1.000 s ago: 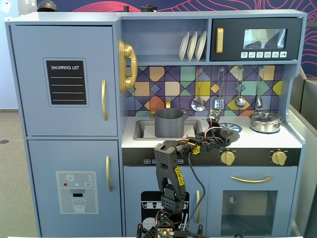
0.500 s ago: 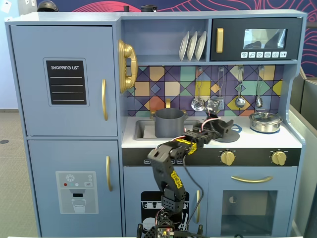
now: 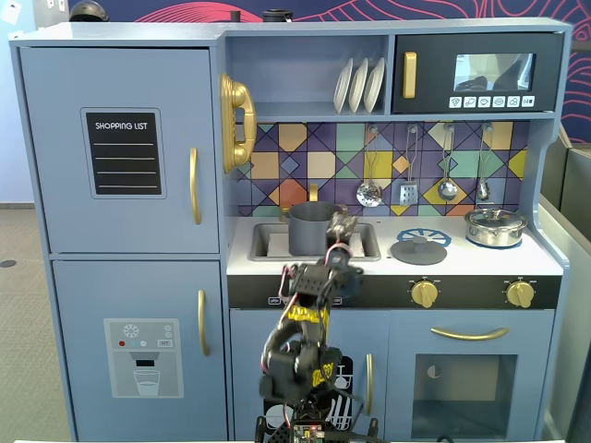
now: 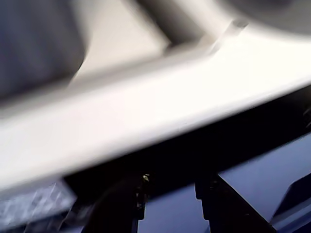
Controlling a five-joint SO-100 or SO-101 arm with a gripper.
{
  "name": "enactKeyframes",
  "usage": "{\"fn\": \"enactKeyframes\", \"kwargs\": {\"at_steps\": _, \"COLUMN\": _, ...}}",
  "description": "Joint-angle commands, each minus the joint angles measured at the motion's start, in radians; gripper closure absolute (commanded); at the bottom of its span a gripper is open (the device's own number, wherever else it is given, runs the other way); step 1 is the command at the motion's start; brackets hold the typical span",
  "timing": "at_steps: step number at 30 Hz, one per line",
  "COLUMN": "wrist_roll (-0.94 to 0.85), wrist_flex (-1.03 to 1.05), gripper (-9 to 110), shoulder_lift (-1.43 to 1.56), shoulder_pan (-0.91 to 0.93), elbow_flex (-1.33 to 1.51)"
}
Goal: Take off the lid from the gray recipient and place it on the counter
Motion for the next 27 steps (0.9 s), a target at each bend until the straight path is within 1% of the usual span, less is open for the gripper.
{"fn": "enactKeyframes", "kwargs": {"at_steps": 1, "wrist_roll": -0.054, "wrist_flex": 0.117, "gripper": 102, "shoulder_lift": 0.117, "shoulder_pan": -0.106, "elbow_flex": 0.100}}
{"fn": "enactKeyframes", "kwargs": {"at_steps": 7, "wrist_roll": 0.009, "wrist_flex": 0.311, "gripper": 102, "shoulder_lift": 0.170, "shoulder_pan": -0.288, "elbow_flex": 0.278}}
{"fn": "enactKeyframes", "kwargs": {"at_steps": 10, "wrist_roll": 0.012, "wrist_flex": 0.411, "gripper": 102, "shoulder_lift": 0.218, "shoulder_pan": -0.347, "elbow_flex": 0.331}}
{"fn": "enactKeyframes", "kwargs": {"at_steps": 15, "wrist_roll": 0.003, "wrist_flex": 0.499, "gripper": 102, "shoulder_lift": 0.235, "shoulder_pan": -0.357, "elbow_flex": 0.396}}
{"fn": "enactKeyframes", "kwargs": {"at_steps": 19, "wrist_roll": -0.064, "wrist_flex": 0.604, "gripper": 102, "shoulder_lift": 0.236, "shoulder_pan": -0.374, "elbow_flex": 0.453}}
{"fn": "enactKeyframes", "kwargs": {"at_steps": 21, "wrist_roll": -0.026, "wrist_flex": 0.647, "gripper": 102, "shoulder_lift": 0.236, "shoulder_pan": -0.399, "elbow_flex": 0.454}}
{"fn": "enactKeyframes", "kwargs": {"at_steps": 26, "wrist_roll": -0.037, "wrist_flex": 0.782, "gripper": 100, "shoulder_lift": 0.236, "shoulder_pan": -0.371, "elbow_flex": 0.454}}
{"fn": "enactKeyframes", "kwargs": {"at_steps": 27, "wrist_roll": 0.000, "wrist_flex": 0.788, "gripper": 100, "shoulder_lift": 0.236, "shoulder_pan": -0.371, "elbow_flex": 0.454}}
